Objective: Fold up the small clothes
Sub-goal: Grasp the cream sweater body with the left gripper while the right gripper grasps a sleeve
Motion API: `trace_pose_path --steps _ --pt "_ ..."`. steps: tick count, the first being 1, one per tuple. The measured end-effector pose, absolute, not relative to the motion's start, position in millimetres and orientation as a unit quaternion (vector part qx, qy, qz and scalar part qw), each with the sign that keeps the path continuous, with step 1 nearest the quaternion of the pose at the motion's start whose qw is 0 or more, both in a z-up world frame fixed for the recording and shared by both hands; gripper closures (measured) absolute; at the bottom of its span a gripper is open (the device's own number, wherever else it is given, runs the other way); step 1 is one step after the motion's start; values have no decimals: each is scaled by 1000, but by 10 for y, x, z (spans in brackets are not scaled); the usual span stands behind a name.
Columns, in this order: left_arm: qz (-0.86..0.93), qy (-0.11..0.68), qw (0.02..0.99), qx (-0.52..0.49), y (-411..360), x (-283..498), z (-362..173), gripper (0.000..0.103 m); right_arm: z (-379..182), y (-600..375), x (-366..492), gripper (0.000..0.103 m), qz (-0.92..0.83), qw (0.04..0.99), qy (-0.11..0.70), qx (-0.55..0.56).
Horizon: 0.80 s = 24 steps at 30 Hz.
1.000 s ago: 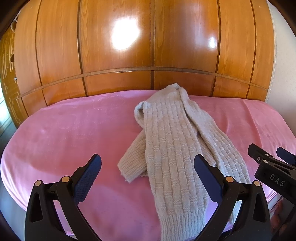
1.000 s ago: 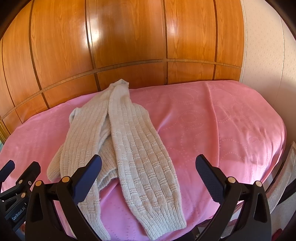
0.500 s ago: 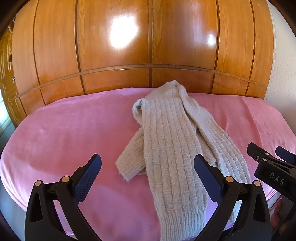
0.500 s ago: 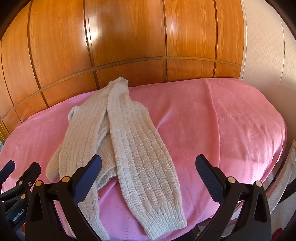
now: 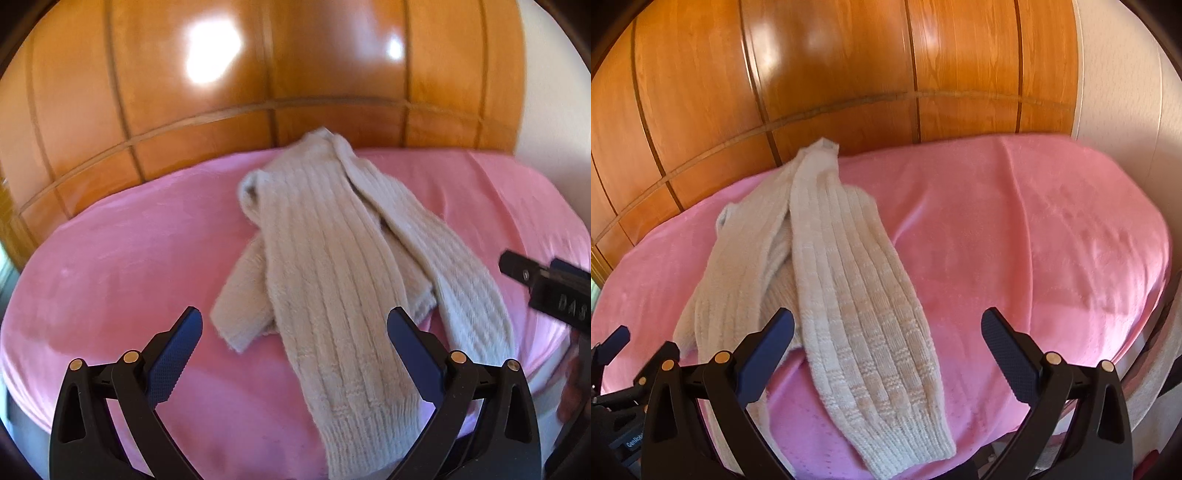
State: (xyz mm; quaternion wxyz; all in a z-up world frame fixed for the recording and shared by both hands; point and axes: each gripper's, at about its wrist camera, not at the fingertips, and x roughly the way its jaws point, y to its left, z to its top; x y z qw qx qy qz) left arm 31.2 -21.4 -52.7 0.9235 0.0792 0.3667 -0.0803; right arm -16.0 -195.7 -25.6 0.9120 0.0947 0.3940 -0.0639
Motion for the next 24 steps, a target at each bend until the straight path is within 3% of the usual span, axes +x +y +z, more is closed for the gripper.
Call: trace_pose_path --steps 2,4,6,13,16,17,20,21,22,24 --pt "-119 393 907 97 -294 342 -649 5 -391 -1984 -116 3 -55 905 412 86" --pt "-149 409 893 113 -381 349 -769 12 -553 -1965 -42 22 -39 893 442 77" --pt "-180 435 872 132 -495 378 -946 27 -672 -1920 21 28 -23 884 462 73" --pt "-212 448 854 156 -590 378 -1191 29 -957 -1710 173 18 1 872 490 14" --pt "-226 433 856 169 -607 328 -1246 41 -1003 -1629 195 21 13 875 483 -24" --pt "-231 426 858 167 -606 316 -1250 49 -1001 -1618 181 23 21 876 481 -30" --pt "-242 417 863 150 -547 323 -1180 79 -979 -1592 124 59 45 878 474 -55" --pt "-246 417 864 138 -502 334 -1147 83 -957 -1606 112 80 45 877 474 -66" --pt "-255 418 864 113 -421 345 -1086 84 -920 -1644 121 93 51 875 477 -65" --pt "-270 421 863 67 -261 380 -961 84 -782 -1811 120 94 64 875 479 -37"
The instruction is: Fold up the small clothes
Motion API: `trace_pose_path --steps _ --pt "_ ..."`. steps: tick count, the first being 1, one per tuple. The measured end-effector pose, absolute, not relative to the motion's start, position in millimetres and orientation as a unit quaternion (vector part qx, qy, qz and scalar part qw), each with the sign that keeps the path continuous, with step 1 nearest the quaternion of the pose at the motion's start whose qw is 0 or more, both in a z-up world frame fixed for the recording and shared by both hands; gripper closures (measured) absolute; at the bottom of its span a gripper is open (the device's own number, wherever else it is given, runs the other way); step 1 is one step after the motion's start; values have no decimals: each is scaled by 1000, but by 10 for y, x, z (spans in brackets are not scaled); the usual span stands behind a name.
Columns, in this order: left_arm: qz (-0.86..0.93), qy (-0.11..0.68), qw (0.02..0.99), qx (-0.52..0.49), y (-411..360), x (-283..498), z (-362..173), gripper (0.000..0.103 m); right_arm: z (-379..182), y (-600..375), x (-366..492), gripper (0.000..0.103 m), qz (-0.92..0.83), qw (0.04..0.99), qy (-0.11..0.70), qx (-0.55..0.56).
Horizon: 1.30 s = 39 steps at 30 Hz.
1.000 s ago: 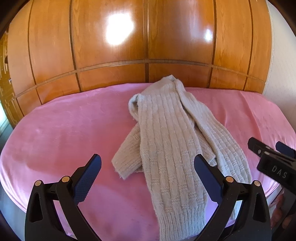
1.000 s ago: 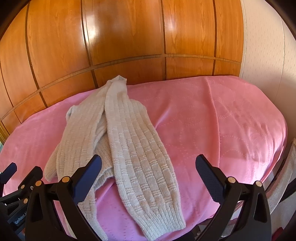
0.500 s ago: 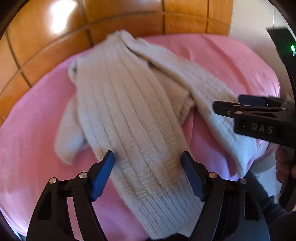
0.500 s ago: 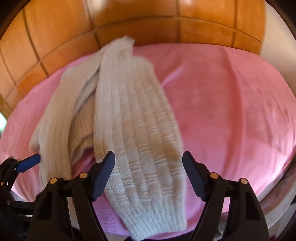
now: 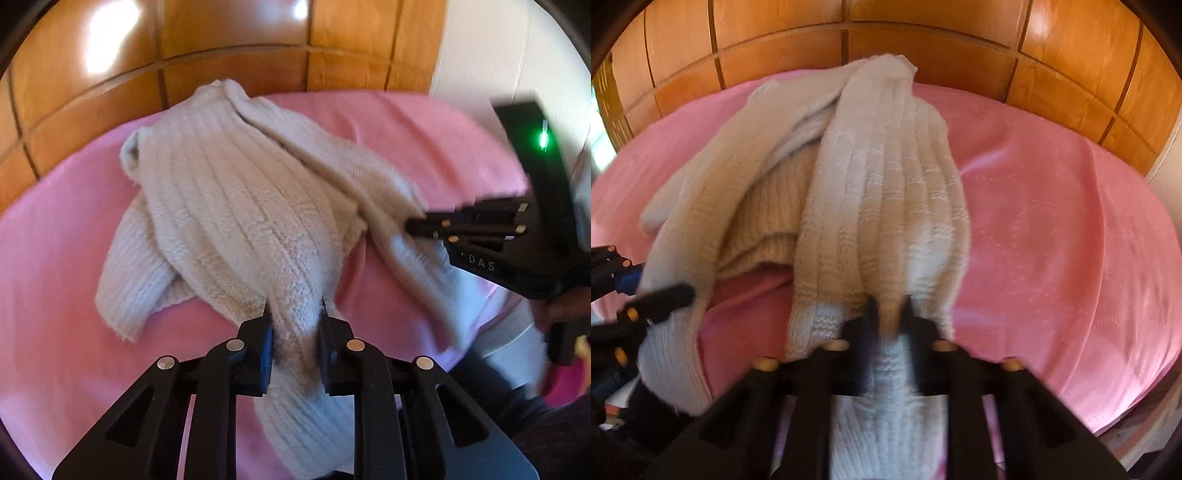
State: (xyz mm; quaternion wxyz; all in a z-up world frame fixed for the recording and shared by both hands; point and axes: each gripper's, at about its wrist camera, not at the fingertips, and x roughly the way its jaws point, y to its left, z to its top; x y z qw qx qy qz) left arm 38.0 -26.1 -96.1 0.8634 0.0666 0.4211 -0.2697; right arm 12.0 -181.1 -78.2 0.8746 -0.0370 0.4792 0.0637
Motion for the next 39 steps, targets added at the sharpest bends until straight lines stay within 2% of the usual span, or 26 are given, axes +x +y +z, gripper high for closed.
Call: trace_pose_path --steps 10,16,19,23,24,25,26,27,29,31,35,37,39 --pt "-298 381 864 -142 729 748 -271 86 -128 -2517 462 95 -62 912 399 -75" --pt "-331 388 849 -138 692 904 -196 86 -14 -3080 1095 95 -163 900 389 -113" --pt "-346 391 848 -95 530 871 -209 86 31 -3362 1491 96 -217 888 383 -134" --pt "-347 411 837 -99 476 908 -318 86 92 -3684 1951 98 -262 878 382 -121" --pt "-348 412 836 -105 495 922 -320 86 105 -3730 2032 97 -267 878 382 -112" --pt "-348 411 835 -114 514 928 -308 86 121 -3761 2098 84 -266 880 382 -99" --pt "-346 409 835 -124 551 932 -290 86 137 -3772 2125 71 -259 883 381 -82" --pt "-345 406 836 -130 598 926 -257 86 155 -3740 2098 53 -254 888 377 -75" --pt "-346 397 839 -137 639 921 -186 86 160 -3543 2058 52 -213 900 376 -48" --pt "-349 396 836 -149 671 913 -171 86 125 -3269 1870 51 -97 907 407 42" --pt "-352 405 832 -143 590 940 -205 86 -163 -2557 1486 56 119 858 469 172" --pt "-355 405 830 -146 568 935 -201 86 -310 -2261 1350 65 173 829 492 204" --pt "-354 401 831 -150 576 909 -196 86 -513 -1984 1225 69 220 788 514 259"
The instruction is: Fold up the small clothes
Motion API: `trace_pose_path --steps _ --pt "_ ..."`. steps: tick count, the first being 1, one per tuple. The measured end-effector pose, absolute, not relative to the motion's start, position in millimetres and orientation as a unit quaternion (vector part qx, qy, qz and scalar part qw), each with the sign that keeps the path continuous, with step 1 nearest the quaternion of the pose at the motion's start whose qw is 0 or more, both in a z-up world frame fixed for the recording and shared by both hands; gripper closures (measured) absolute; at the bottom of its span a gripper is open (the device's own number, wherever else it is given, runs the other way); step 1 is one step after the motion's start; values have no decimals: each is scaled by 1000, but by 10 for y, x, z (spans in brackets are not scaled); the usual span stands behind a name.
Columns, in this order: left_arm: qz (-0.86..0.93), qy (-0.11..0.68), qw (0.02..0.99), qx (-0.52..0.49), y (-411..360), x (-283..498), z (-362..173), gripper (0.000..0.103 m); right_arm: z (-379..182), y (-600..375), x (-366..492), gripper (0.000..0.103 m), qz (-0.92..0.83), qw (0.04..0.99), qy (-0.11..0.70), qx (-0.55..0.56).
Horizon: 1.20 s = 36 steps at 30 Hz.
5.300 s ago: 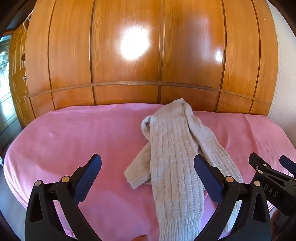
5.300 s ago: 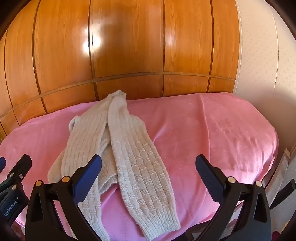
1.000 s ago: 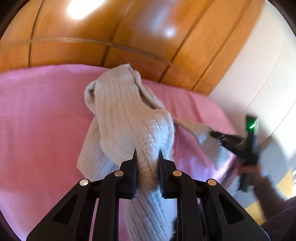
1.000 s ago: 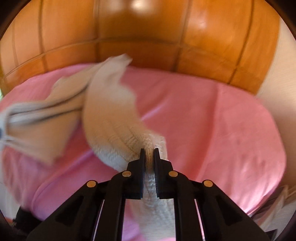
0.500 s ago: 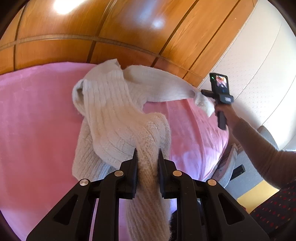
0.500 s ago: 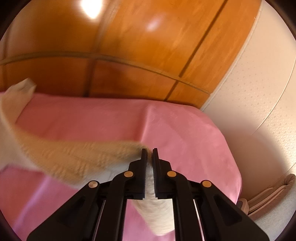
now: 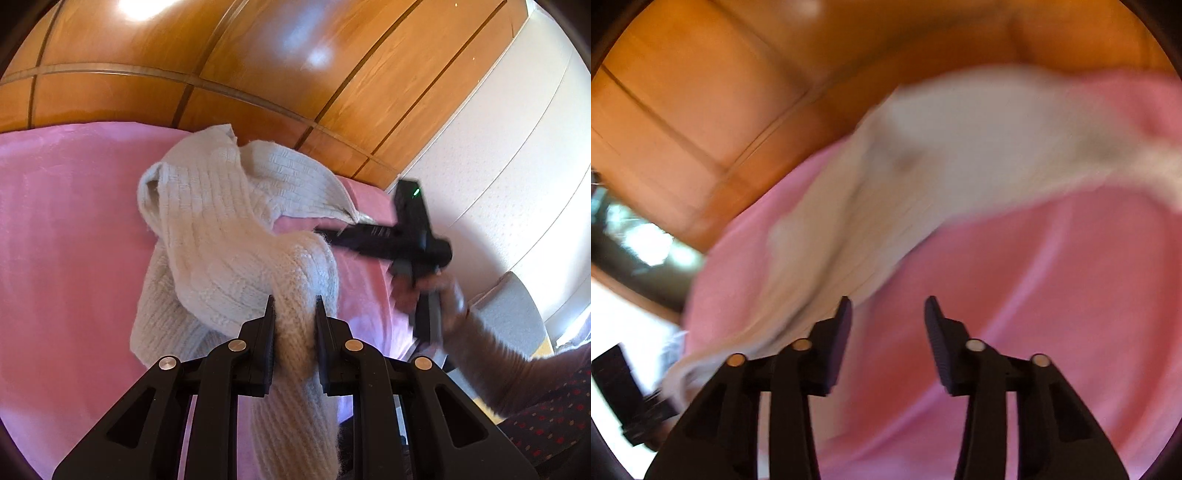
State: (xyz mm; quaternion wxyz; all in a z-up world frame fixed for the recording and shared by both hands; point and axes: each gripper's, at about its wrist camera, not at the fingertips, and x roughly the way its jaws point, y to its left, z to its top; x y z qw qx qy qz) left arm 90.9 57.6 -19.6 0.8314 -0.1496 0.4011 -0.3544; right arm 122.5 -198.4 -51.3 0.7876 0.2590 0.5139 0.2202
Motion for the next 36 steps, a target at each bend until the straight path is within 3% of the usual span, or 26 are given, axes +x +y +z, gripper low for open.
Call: trace_pose_path --steps 7,8,9,13,17,19,21,26,28,30,31,36 --pt "-358 395 830 -163 623 802 -222 86 -809 -1576 1141 77 257 725 517 374" --pt "-358 393 831 -165 633 781 -230 88 -792 -1538 1140 77 255 729 515 372" --pt "-359 391 831 -166 639 762 -228 97 -771 -1502 1130 77 253 732 515 367" --pt "-352 397 829 -177 653 785 -288 97 -746 -1450 1171 87 242 746 521 338" --pt "-334 406 832 -175 625 767 -376 97 -821 -1482 1313 87 247 740 521 346" --pt "-328 422 828 -167 537 755 -456 81 -846 -1488 1330 86 246 739 526 341" --pt "-319 432 829 -155 426 731 -553 38 -885 -1432 1330 82 254 729 535 344" --pt "-296 461 835 -48 -25 606 -864 34 -944 -1312 1397 77 254 726 543 337" --pt "-258 457 850 47 -215 510 -1007 39 -946 -1307 1400 78 257 728 542 333" --pt "-225 440 863 107 -263 415 -1074 79 -921 -1261 1414 84 256 738 538 316" --pt "-231 440 862 95 -209 410 -1047 86 -908 -1231 1424 95 255 744 536 307" --pt "-270 432 855 -96 546 448 -636 92 -794 -1300 1369 97 259 762 512 302"
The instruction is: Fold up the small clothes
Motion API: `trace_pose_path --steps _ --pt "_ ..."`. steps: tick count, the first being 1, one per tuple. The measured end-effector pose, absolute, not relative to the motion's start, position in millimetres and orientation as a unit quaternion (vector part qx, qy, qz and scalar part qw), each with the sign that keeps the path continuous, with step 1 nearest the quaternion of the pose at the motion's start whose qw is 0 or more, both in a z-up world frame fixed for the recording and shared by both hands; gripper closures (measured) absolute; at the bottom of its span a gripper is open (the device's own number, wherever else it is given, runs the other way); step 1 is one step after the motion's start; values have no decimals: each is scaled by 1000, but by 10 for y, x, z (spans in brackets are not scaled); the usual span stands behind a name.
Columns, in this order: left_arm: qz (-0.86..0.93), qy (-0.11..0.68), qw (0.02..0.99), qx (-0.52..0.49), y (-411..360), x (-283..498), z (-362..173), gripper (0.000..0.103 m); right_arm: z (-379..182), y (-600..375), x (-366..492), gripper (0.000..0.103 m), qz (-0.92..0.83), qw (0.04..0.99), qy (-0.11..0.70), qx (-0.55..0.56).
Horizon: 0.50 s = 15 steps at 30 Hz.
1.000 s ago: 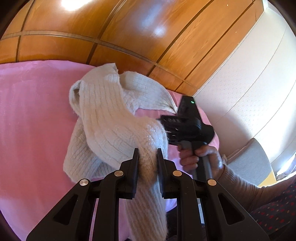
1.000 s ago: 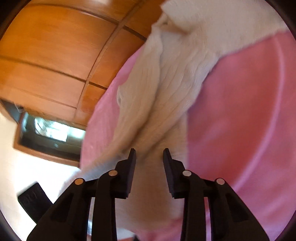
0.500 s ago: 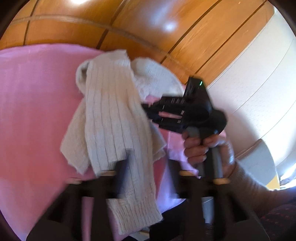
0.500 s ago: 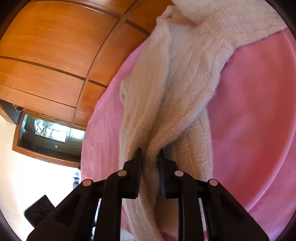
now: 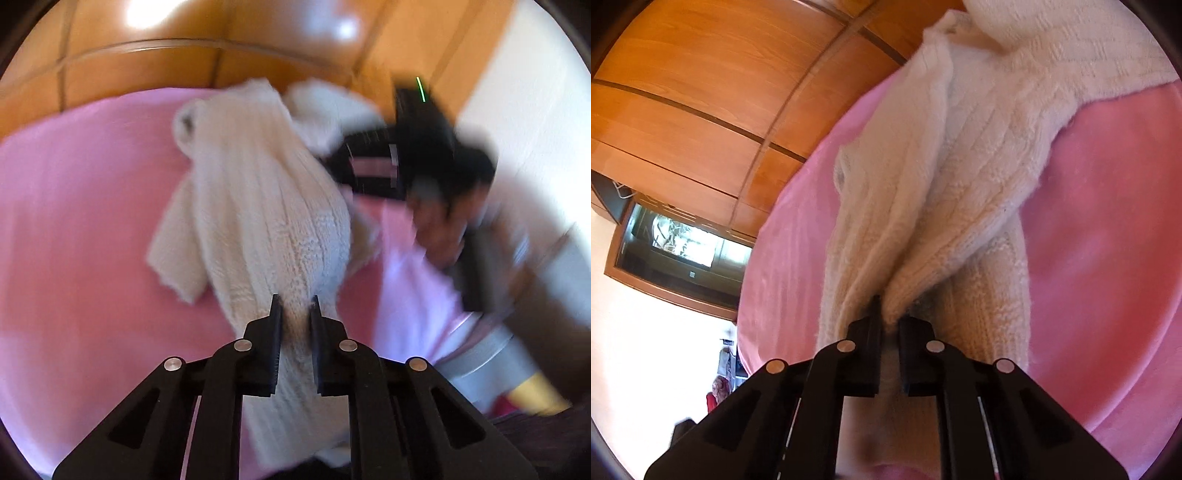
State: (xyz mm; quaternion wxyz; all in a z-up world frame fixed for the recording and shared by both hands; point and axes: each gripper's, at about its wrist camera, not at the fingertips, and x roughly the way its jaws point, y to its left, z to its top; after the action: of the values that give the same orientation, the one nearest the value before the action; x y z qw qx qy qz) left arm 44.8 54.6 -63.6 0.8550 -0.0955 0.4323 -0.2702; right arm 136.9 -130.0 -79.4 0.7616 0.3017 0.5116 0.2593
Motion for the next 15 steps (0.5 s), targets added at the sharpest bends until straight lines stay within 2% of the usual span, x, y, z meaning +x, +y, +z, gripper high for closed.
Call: trace_pose_path --steps 3,7,15 --pt "-273 387 861 -186 1023 448 -299 95 -604 -1399 1296 97 257 784 491 281" --pt "-228 322 889 -234 1603 605 124 95 -319 -1640 1199 97 242 816 461 253" --pt "-73 294 935 -185 2272 1408 544 95 143 -2726 1166 98 84 892 401 192"
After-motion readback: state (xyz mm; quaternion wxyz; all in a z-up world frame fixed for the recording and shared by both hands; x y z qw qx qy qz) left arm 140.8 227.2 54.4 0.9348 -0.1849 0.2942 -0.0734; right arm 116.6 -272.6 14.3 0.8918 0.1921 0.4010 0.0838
